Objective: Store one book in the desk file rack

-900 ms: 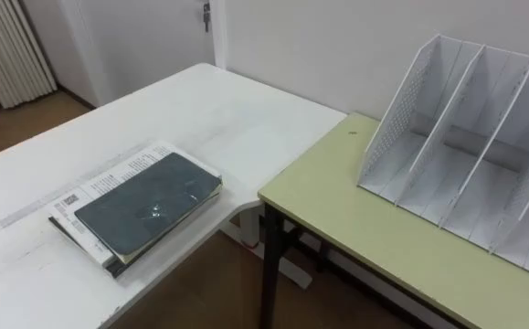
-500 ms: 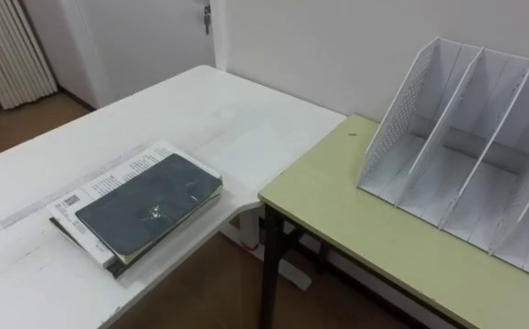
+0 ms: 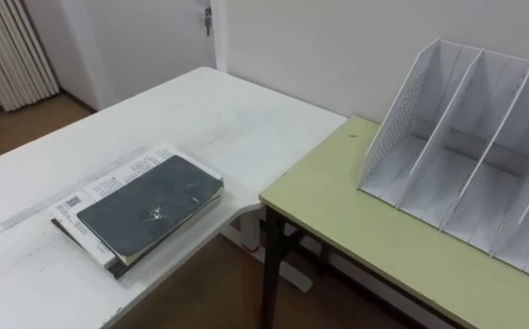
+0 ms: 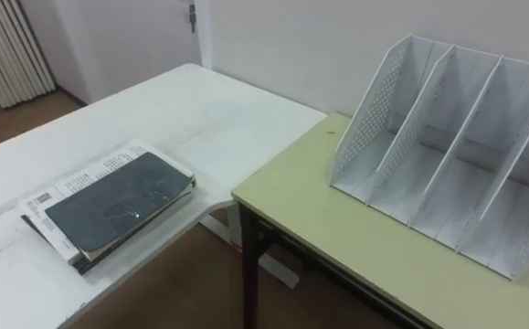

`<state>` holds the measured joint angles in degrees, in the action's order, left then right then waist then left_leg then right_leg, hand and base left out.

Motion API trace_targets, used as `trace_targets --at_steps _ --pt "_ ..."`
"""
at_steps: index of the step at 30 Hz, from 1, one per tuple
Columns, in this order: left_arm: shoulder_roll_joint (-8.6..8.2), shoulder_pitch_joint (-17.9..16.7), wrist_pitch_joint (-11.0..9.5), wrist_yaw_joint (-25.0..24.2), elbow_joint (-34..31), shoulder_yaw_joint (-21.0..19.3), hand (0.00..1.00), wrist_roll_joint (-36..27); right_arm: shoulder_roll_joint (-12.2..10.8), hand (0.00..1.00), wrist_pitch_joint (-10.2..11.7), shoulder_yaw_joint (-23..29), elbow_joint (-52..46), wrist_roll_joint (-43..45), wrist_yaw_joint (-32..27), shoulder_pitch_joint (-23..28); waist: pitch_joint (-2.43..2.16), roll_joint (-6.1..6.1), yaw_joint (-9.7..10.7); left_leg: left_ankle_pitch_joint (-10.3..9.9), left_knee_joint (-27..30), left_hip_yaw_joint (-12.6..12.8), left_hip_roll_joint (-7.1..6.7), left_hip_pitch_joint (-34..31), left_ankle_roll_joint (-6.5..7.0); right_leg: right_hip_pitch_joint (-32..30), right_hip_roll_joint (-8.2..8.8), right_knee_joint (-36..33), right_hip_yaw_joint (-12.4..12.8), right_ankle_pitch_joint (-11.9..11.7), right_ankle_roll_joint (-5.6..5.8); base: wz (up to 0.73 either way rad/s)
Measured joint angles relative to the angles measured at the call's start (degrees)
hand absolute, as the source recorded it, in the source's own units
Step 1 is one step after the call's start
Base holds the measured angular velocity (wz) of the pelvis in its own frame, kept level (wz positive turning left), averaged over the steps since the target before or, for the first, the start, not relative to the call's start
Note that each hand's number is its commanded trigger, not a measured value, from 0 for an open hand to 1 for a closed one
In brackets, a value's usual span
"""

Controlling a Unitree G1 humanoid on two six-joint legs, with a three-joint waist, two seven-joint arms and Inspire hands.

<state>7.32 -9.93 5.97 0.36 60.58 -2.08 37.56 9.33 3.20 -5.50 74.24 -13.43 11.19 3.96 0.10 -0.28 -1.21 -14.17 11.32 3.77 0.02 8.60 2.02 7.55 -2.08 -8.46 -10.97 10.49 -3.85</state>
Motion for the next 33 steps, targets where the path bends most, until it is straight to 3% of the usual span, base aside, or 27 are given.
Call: trace_targets --at_steps 3,5,8,11,17,24,30,33 --pt "0.05 0.42 -1.94 2.57 -4.99 -0.05 0.0 0.67 0.0 0.0 0.75 -0.02 -0.03 0.34 0.15 -0.02 0.05 -0.05 0.29 0.01 -0.05 -0.06 -0.01 -0.2 0.01 -0.37 0.0 -0.19 0.1 0.0 0.0 0.0" --pt "0.07 1.19 -4.99 4.71 -6.93 0.05 0.0 0.47 -0.01 0.0 1.33 -0.07 -0.21 0.78 0.42 -0.06 0.03 -0.16 0.84 0.02 -0.16 0.09 -0.02 -0.2 0.02 -0.51 0.0 -0.22 0.19 -0.01 0.01 -0.02" --pt "0.09 1.95 -7.62 6.08 -7.83 1.41 0.0 0.56 -0.03 0.0 2.24 -0.02 -0.16 0.81 1.01 -0.04 0.02 -0.37 1.3 0.02 -0.46 0.31 -0.04 -0.21 0.02 -0.73 -0.01 -0.18 0.29 -0.03 0.04 -0.06" --pt "0.16 1.98 -9.01 6.73 -8.81 3.69 0.0 0.8 -0.03 0.0 2.57 -0.04 -0.25 0.79 1.68 -0.09 -0.01 -0.61 2.13 0.03 -0.58 0.27 -0.07 -0.2 0.03 -0.7 0.01 -0.2 0.27 -0.07 0.06 -0.01" --pt "0.24 2.78 -10.49 7.88 -10.44 9.07 0.0 0.82 0.01 0.0 3.16 -0.01 -0.16 0.72 2.63 -0.34 0.05 -0.78 2.96 0.03 -0.73 0.53 -0.07 -0.01 0.02 -0.73 0.0 -0.12 0.65 -0.11 0.09 -0.03" --pt "0.2 2.77 -11.44 8.21 -11.49 11.69 0.0 3.37 0.0 0.0 3.26 -0.31 -0.76 0.76 2.77 -0.21 0.1 -0.85 3.19 0.04 -1.15 0.54 -0.1 0.1 0.02 -0.71 -0.29 -0.17 2.52 -0.11 0.1 -0.07" --pt "0.65 2.79 -11.27 11.35 -14.51 14.51 0.0 12.57 0.04 0.0 3.42 -0.77 -1.0 1.38 2.49 -0.65 0.04 -0.89 4.16 0.05 -1.17 0.67 -0.17 -0.22 0.04 -1.67 -0.38 -0.19 3.02 -0.32 0.18 -0.01" --pt "1.51 2.69 -11.27 13.16 -20.12 16.46 0.0 19.32 0.06 0.0 3.58 -0.84 -1.16 1.98 2.03 -0.78 0.1 -0.77 4.23 0.05 -1.25 0.69 -0.15 -0.19 0.04 -1.68 -0.36 -0.18 3.08 -0.37 0.19 -0.03"
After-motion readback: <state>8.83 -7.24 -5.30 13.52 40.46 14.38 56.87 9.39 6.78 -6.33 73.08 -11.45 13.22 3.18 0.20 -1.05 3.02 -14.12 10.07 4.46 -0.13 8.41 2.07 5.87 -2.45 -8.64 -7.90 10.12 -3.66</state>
